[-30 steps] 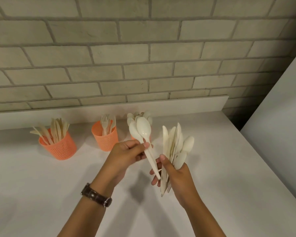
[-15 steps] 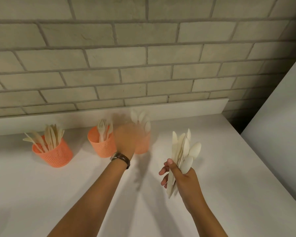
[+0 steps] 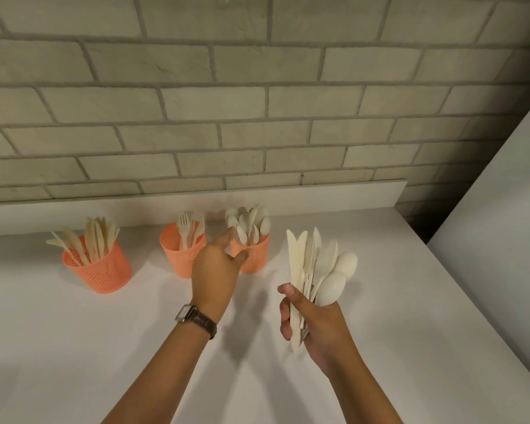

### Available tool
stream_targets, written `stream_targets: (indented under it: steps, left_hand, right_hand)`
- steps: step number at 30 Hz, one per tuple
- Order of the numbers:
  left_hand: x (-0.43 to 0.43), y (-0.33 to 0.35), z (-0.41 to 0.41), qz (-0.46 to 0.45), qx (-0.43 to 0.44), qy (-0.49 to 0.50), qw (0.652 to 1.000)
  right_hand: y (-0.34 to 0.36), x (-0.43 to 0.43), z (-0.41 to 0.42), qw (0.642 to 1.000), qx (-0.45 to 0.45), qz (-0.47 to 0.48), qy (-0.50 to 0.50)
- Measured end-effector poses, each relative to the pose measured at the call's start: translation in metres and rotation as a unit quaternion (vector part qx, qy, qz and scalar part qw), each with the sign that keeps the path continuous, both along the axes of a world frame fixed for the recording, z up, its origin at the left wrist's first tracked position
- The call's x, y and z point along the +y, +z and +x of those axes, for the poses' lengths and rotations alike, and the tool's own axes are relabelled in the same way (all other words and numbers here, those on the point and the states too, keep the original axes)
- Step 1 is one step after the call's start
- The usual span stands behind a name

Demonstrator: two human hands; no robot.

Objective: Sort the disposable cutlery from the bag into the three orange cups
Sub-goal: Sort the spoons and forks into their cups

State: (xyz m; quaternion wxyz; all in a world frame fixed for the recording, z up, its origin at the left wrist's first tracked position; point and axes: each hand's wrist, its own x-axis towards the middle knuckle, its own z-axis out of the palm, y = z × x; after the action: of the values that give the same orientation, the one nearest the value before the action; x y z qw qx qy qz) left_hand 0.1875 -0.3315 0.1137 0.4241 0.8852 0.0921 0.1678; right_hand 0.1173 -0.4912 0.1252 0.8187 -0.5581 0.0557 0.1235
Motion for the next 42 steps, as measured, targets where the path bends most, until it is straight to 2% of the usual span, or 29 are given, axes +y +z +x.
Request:
stream_targets:
  steps: [2, 4, 7, 10, 15, 19, 26, 31, 35, 38, 42]
  left_hand:
    - [-0.003, 0.016, -0.03, -0.062, -0.008, -0.02, 0.998]
    - [-0.005, 0.03, -0.057, -0.165, 0.038, -0.071, 0.983]
    - [-0.002, 0.049, -0.089, -0.292, 0.143, -0.184, 0.928]
    - [0.012, 0.057, -0.104, -0.303, 0.145, -0.206, 0.919]
    - [0.045, 0.055, -0.114, -0.293, 0.153, -0.166, 0.929]
    - [0.07, 0.059, -0.124, -0.334, 0.153, -0.154, 0.917]
    - [0.119, 0.061, -0.142, -0.365, 0.138, -0.167, 0.905]
    - [0.15, 0.058, -0.153, -0.392, 0.084, -0.086, 0.912]
    - [0.173, 0.052, -0.155, -0.409, 0.069, -0.006, 0.91]
    - [0.205, 0.049, -0.142, -0.399, 0.029, 0.034, 0.916]
    - [0.255, 0.043, -0.096, -0.347, -0.068, 0.098, 0.93]
  right_hand:
    - [0.001, 0.003, -0.002, 1.0, -0.001, 0.01, 0.012]
    - [0.001, 0.008, -0.005, 0.999, -0.014, 0.004, 0.028]
    - [0.002, 0.022, -0.012, 0.997, -0.051, -0.038, 0.051]
    - [0.004, 0.038, -0.019, 0.994, -0.06, -0.07, 0.056]
    - [0.012, 0.07, -0.032, 0.989, -0.078, -0.098, 0.08]
    - [0.019, 0.097, -0.041, 0.984, -0.095, -0.113, 0.094]
    - [0.027, 0.151, -0.055, 0.983, -0.091, -0.145, 0.06]
    - [0.024, 0.187, -0.063, 0.978, -0.114, -0.164, 0.054]
    - [0.012, 0.211, -0.06, 0.981, -0.093, -0.165, 0.041]
    - [-0.001, 0.219, -0.052, 0.982, -0.083, -0.17, 0.016]
    - [-0.008, 0.214, -0.043, 0.979, -0.07, -0.19, 0.002]
